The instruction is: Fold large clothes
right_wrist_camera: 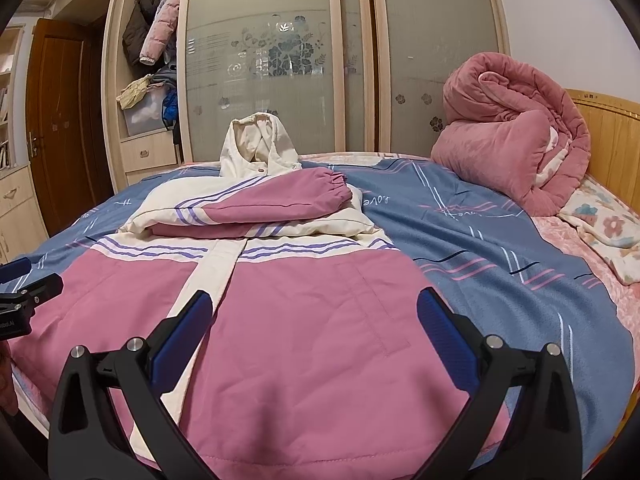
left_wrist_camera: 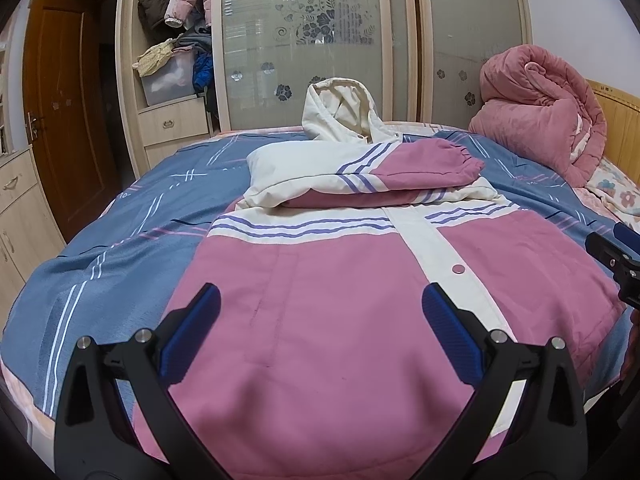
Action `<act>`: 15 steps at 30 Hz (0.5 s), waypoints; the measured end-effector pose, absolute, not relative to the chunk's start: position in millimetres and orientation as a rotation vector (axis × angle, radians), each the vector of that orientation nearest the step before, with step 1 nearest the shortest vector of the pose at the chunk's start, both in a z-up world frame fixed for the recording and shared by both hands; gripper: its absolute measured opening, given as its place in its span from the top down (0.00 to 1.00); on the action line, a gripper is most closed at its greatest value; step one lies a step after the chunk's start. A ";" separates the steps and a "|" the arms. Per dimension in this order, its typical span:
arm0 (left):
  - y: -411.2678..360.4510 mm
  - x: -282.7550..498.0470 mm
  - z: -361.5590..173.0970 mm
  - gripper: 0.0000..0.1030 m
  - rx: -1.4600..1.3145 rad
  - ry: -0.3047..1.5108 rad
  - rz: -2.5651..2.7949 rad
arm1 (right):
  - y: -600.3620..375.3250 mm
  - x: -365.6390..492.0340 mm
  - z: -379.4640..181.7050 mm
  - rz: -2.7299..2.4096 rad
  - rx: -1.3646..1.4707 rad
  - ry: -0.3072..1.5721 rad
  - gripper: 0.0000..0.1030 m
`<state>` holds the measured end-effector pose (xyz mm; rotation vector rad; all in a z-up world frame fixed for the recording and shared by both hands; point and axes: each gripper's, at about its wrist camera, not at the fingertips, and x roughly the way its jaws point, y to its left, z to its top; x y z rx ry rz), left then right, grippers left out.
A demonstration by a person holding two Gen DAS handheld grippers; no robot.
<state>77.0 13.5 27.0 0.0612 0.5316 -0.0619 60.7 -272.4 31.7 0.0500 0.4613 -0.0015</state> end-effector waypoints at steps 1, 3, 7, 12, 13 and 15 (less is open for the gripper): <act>13.0 77.1 26.9 0.02 0.063 0.531 -0.061 | -272.9 61.0 31.6 -0.001 0.051 0.461 0.01; 13.2 77.2 26.8 0.02 0.059 0.533 -0.062 | -273.4 61.4 31.2 0.000 0.054 0.462 0.01; 12.8 77.6 26.4 0.02 0.057 0.535 -0.060 | -272.7 60.6 31.6 0.000 0.054 0.460 0.01; 13.0 77.7 25.9 0.02 0.055 0.535 -0.061 | -272.8 60.6 31.6 0.000 0.055 0.460 0.01; 12.9 77.4 25.9 0.02 0.056 0.535 -0.060 | -272.5 60.6 31.6 0.000 0.054 0.460 0.01; 12.8 77.4 25.7 0.02 0.058 0.534 -0.059 | -272.3 60.4 31.6 0.001 0.054 0.460 0.01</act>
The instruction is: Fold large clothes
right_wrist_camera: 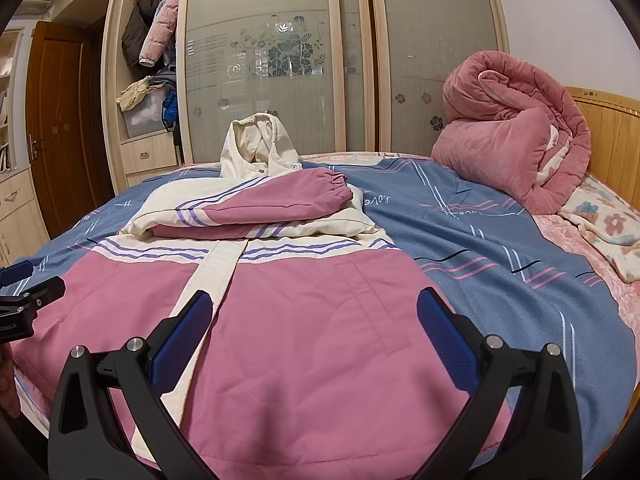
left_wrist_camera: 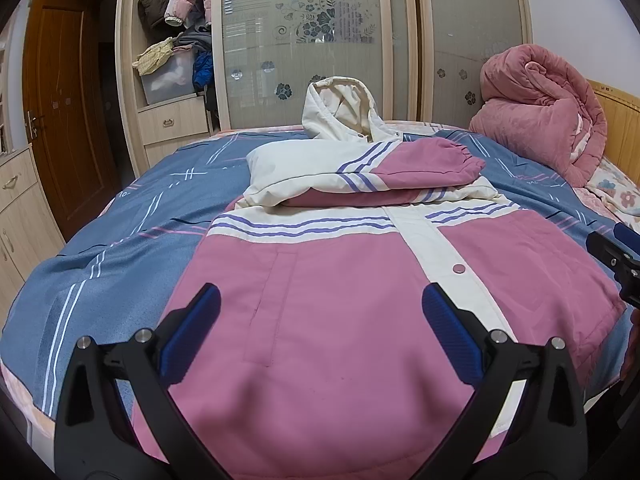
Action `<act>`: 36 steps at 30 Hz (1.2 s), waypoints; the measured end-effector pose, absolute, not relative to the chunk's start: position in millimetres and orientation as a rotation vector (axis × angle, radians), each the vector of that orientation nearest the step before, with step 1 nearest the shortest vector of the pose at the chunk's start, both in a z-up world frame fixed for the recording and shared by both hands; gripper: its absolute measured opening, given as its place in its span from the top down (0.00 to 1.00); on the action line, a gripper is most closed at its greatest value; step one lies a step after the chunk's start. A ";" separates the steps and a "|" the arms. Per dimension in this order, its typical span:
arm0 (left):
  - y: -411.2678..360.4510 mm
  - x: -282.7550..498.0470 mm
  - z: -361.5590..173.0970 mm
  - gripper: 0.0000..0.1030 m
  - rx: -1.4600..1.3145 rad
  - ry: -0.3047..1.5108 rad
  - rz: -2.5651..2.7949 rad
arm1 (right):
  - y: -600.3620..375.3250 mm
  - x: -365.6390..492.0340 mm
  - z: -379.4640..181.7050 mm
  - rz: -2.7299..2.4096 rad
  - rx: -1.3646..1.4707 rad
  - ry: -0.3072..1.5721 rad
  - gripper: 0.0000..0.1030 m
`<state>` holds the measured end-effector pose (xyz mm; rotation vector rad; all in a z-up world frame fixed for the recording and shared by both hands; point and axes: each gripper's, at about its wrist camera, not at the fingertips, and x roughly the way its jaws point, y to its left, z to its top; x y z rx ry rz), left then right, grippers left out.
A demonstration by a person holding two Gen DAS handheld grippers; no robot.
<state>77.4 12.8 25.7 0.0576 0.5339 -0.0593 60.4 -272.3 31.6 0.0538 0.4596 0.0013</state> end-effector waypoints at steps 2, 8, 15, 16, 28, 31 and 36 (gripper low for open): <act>13.0 77.6 25.7 0.02 0.058 0.534 -0.060 | -272.4 60.8 31.4 0.001 0.054 0.461 0.01; 12.7 78.3 25.2 0.02 0.058 0.537 -0.059 | -272.7 61.0 31.6 0.001 0.054 0.462 0.01; 17.5 97.3 39.2 0.02 -0.005 0.529 -0.043 | -271.5 68.1 27.7 -0.017 0.077 0.468 0.01; 17.4 103.2 46.8 0.02 -0.027 0.524 -0.054 | -270.9 71.9 26.7 -0.020 0.083 0.478 0.01; 34.4 182.5 59.1 0.02 -0.085 0.476 -0.028 | -217.0 230.0 97.9 0.088 -0.010 0.608 0.01; 41.0 199.9 50.3 0.02 -0.164 0.539 -0.067 | -188.7 322.9 118.7 0.105 -0.025 0.656 0.01; 49.4 209.5 49.4 0.02 -0.141 0.531 -0.031 | -151.6 459.6 120.5 0.041 -0.103 0.704 0.01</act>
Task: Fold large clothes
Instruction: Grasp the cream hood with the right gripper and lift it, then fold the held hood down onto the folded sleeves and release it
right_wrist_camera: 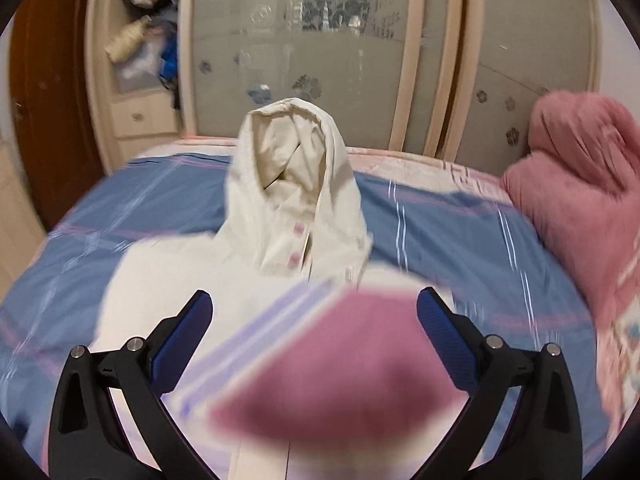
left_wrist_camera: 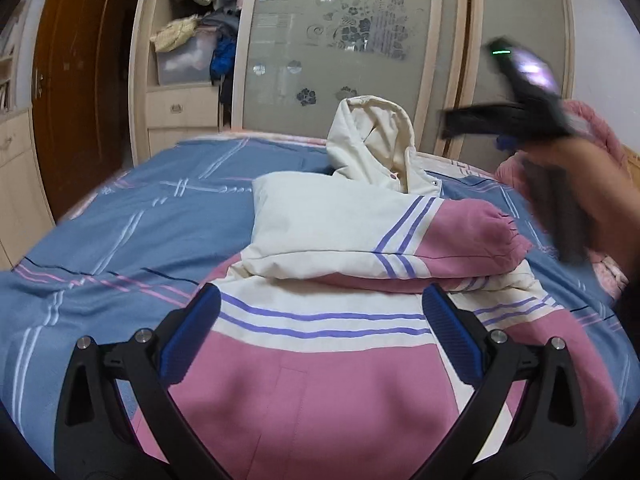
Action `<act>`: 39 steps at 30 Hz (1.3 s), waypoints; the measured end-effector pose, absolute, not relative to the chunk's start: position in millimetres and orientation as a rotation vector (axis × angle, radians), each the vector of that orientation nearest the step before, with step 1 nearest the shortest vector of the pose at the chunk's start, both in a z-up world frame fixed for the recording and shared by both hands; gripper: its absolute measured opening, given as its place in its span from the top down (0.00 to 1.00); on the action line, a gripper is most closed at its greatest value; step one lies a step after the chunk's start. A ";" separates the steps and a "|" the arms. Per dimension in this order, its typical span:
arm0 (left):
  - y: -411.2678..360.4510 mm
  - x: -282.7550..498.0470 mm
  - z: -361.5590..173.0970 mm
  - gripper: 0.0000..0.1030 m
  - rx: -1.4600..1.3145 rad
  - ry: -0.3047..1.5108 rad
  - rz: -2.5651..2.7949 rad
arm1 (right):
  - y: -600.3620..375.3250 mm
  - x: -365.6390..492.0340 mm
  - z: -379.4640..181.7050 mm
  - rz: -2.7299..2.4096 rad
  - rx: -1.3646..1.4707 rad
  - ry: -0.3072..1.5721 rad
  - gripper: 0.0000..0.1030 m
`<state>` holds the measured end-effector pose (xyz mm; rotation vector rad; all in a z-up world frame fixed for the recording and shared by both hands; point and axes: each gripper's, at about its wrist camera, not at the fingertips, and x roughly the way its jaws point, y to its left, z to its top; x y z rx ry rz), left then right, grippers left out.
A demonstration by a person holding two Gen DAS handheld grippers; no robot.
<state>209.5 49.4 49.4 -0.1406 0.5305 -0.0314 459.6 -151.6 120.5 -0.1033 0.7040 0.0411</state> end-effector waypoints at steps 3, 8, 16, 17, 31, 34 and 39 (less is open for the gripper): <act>63.9 213.3 50.1 0.02 -0.199 0.534 -0.040 | -135.7 529.2 109.3 -0.012 -0.156 0.727 0.02; 82.5 218.8 48.1 0.02 -0.242 0.551 -0.026 | -125.7 619.7 93.2 -0.117 -0.187 0.751 0.10; 78.5 227.7 34.2 0.02 -0.210 0.589 -0.024 | -152.8 666.1 77.3 -0.204 -0.087 0.798 0.98; 77.5 229.6 32.8 0.02 -0.209 0.594 -0.024 | -157.2 659.6 80.7 -0.187 -0.067 0.782 0.98; 65.7 220.7 37.1 0.02 -0.246 0.609 -0.078 | -270.9 409.4 44.7 0.027 0.104 0.667 0.97; 63.6 220.5 38.3 0.02 -0.237 0.606 -0.082 | -277.8 382.9 3.1 0.000 0.093 0.713 0.90; 60.0 220.6 34.9 0.02 -0.218 0.618 -0.088 | -283.5 301.4 10.6 -0.026 0.155 0.600 0.01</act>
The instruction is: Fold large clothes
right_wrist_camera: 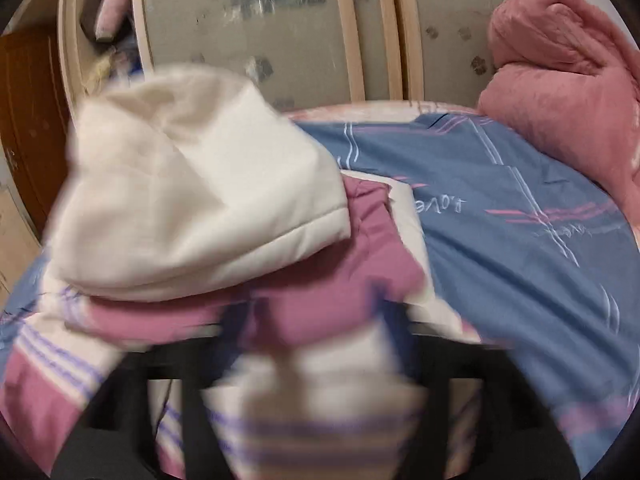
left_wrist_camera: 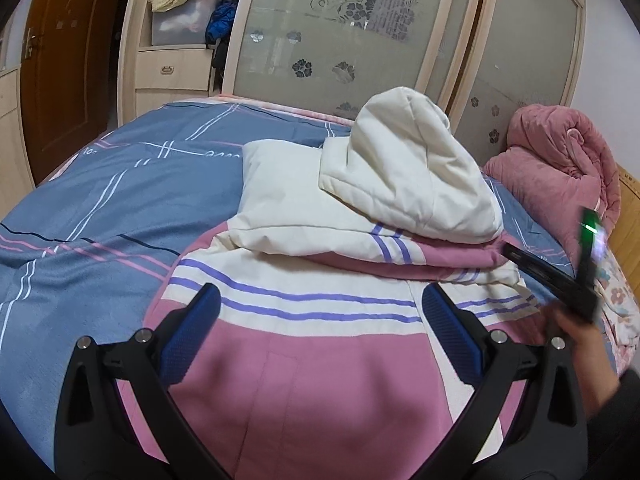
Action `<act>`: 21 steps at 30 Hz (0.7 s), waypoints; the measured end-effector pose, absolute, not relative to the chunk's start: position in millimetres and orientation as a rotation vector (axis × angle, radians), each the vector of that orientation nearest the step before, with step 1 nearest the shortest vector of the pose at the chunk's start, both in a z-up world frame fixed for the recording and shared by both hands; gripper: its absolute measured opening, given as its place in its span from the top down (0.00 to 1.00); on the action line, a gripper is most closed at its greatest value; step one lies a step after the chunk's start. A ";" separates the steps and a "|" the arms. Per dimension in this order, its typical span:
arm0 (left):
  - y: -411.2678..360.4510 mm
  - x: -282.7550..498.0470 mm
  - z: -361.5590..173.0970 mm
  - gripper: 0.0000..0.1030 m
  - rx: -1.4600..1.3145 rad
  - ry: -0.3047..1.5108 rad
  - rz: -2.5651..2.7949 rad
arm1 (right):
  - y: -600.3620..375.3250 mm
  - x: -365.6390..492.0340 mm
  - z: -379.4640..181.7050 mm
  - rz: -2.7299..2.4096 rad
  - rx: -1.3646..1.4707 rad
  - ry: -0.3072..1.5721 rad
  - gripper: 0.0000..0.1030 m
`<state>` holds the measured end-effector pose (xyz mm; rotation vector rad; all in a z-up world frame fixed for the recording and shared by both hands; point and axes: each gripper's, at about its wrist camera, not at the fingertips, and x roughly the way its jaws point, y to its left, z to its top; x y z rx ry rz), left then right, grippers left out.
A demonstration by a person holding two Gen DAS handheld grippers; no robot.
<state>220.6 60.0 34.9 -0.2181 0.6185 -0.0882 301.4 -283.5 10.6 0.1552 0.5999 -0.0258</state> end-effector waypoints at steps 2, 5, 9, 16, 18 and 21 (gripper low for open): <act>58.9 219.4 34.6 0.02 -0.212 0.617 -0.084 | -295.3 255.4 21.7 -0.016 0.250 0.531 0.01; 57.1 216.2 34.0 0.02 -0.203 0.611 -0.081 | -308.5 196.9 27.7 0.037 0.406 0.459 0.01; 54.1 212.5 31.5 0.02 -0.190 0.611 -0.071 | -319.9 157.4 28.3 0.094 0.632 0.398 0.01; 45.1 203.7 29.6 0.02 -0.217 0.610 -0.066 | -309.9 163.4 23.6 0.259 0.809 0.449 0.01; 40.1 202.3 28.1 0.02 -0.201 0.609 -0.057 | -306.2 165.3 20.0 0.312 0.866 0.478 0.01; 33.0 199.5 25.9 0.02 -0.185 0.604 -0.064 | -300.9 160.9 21.5 0.344 0.868 0.495 0.01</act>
